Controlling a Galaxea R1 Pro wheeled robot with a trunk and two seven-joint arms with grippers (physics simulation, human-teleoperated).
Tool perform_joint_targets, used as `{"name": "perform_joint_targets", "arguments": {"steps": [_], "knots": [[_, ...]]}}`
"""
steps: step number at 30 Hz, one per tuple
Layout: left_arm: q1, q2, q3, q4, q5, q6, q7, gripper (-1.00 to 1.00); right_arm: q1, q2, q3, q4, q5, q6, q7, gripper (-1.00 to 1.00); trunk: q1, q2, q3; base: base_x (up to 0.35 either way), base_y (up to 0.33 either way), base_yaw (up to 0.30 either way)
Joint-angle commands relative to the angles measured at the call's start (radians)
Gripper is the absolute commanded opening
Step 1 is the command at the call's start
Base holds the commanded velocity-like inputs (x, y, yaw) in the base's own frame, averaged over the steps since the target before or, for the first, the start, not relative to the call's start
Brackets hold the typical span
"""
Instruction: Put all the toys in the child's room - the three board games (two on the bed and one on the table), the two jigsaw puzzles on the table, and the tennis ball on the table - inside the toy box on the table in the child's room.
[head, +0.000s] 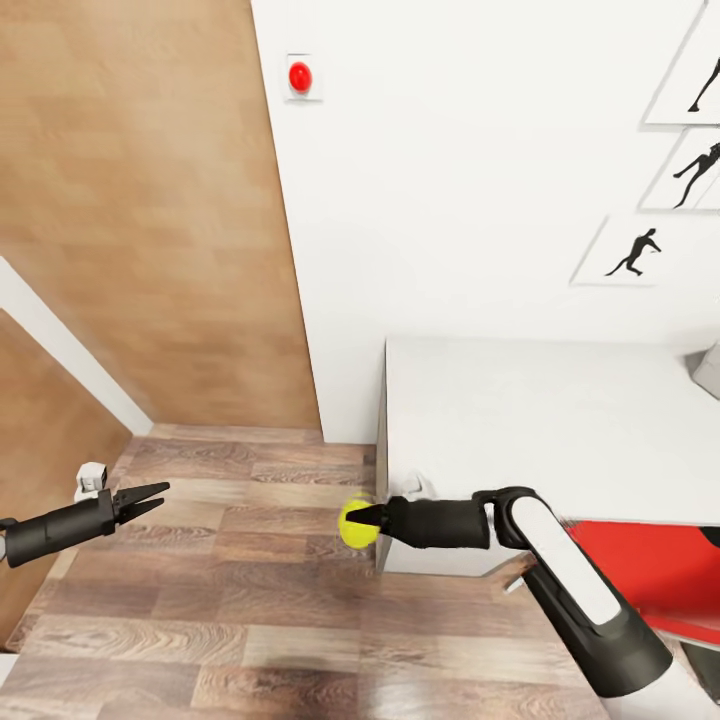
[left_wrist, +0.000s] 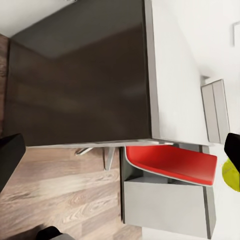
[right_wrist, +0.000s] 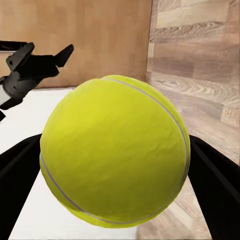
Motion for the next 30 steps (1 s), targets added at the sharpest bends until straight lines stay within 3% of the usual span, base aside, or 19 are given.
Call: {"name": "perform_joint_targets", "arguments": {"steps": [1,5,12,16,30], "knots": [[-0.004,0.001,-0.007,-0.001,0.011,0.007,-0.003,1.00,0.017,0.000,0.014,-0.001,-0.008,0.000,-0.012,-1.00,0.001,-0.002,0.000,-0.007,0.000,0.000],[-0.003,0.001,-0.007,-0.001,0.011,0.008,-0.002,1.00,0.082,0.001,0.032,-0.001,0.002,0.000,-0.010,-1.00,0.001,-0.002,0.007,-0.003,0.000,0.000],[-0.004,0.001,-0.007,-0.001,0.011,0.007,-0.002,1.00,0.155,0.001,0.025,-0.001,0.007,-0.002,-0.006,-1.00,0.001,-0.002,0.018,0.000,0.000,0.000],[-0.004,0.001,-0.007,-0.001,0.011,0.007,0.000,1.00,0.165,0.000,0.003,-0.002,0.008,-0.002,-0.005,-1.00,0.001,-0.002,0.025,0.000,0.000,0.000],[-0.003,-0.001,-0.007,-0.001,0.011,0.009,-0.001,1.00,0.186,-0.002,-0.020,-0.003,0.013,-0.004,-0.006,-1.00,0.001,-0.002,0.048,0.000,0.000,0.000]]}}
